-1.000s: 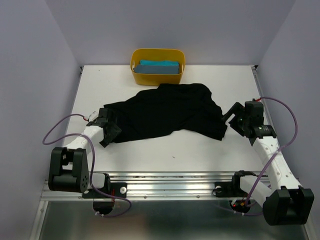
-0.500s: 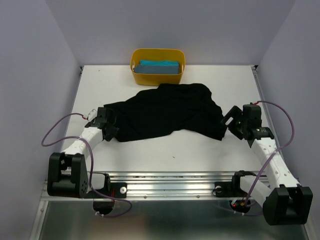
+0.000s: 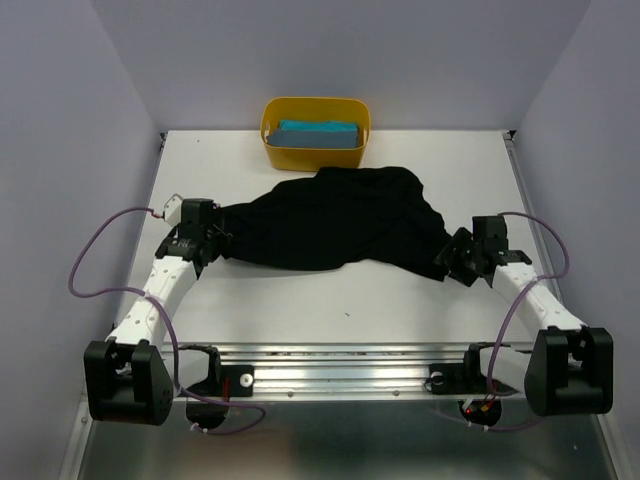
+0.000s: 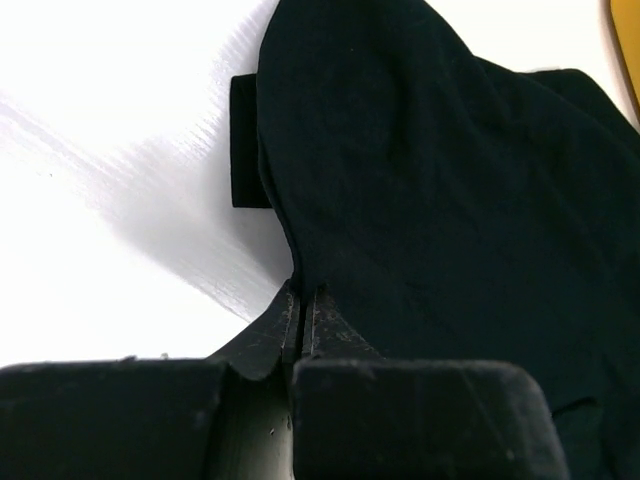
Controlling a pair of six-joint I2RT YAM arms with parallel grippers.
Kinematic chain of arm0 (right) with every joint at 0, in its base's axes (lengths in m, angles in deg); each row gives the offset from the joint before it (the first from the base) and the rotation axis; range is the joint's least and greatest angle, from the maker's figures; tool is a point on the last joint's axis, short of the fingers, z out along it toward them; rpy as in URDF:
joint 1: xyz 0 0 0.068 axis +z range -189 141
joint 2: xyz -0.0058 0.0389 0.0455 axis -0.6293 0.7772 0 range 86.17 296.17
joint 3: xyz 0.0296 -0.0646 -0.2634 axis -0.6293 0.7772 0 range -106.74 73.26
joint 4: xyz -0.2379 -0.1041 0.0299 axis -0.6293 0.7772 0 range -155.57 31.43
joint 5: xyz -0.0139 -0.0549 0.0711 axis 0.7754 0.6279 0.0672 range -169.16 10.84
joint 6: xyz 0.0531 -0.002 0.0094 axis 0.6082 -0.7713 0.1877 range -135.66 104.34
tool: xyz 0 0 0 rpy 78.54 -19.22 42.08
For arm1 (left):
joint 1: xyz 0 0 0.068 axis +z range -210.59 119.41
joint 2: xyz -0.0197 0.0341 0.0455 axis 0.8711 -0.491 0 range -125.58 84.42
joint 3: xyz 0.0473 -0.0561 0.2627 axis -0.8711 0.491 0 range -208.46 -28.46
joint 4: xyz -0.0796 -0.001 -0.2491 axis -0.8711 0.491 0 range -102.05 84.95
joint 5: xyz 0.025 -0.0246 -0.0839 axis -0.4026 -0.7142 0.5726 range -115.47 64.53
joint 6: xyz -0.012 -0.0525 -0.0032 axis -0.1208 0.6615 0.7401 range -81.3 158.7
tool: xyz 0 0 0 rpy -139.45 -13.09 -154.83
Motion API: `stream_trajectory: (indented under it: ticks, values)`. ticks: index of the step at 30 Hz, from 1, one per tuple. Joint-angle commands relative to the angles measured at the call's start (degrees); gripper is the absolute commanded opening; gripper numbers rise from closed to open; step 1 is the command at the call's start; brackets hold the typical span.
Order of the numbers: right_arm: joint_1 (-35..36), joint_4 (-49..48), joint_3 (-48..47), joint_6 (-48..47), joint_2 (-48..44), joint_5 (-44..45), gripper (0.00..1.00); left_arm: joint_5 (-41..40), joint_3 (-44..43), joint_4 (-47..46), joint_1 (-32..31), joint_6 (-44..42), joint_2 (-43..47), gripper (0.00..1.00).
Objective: Roll the t-shirts
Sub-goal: Flatten out the T-shirt at the center of the board.
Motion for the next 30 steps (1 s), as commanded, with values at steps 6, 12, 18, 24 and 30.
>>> stream_trajectory:
  ticks: [6,12,18,24,30]
  values:
    - [-0.3,-9.9,-4.9,-1.0,11.1,1.6,0.56,-0.7,-0.3,0.6,0.1,-1.4,0.5,0.0]
    - [-0.3,-14.1,-6.4,-0.9,16.6,3.2,0.36,-0.6,-0.4,0.3,0.1,-1.6,0.4,0.0]
    - [1.3,-13.1,-8.3,-1.9,14.8,0.7,0.01,-0.8,-1.4,0.2,0.1,-1.7,-0.4,0.0]
    - [4.8,-3.6,-7.1,-1.3,3.2,0.3,0.01,-2.2,-4.2,1.9,0.1,-1.9,-3.1,0.0]
    - [4.8,7.6,-0.4,3.5,-9.2,0.9,0.24,-2.6,-4.9,1.4,0.1,-1.5,-4.0,0.0]
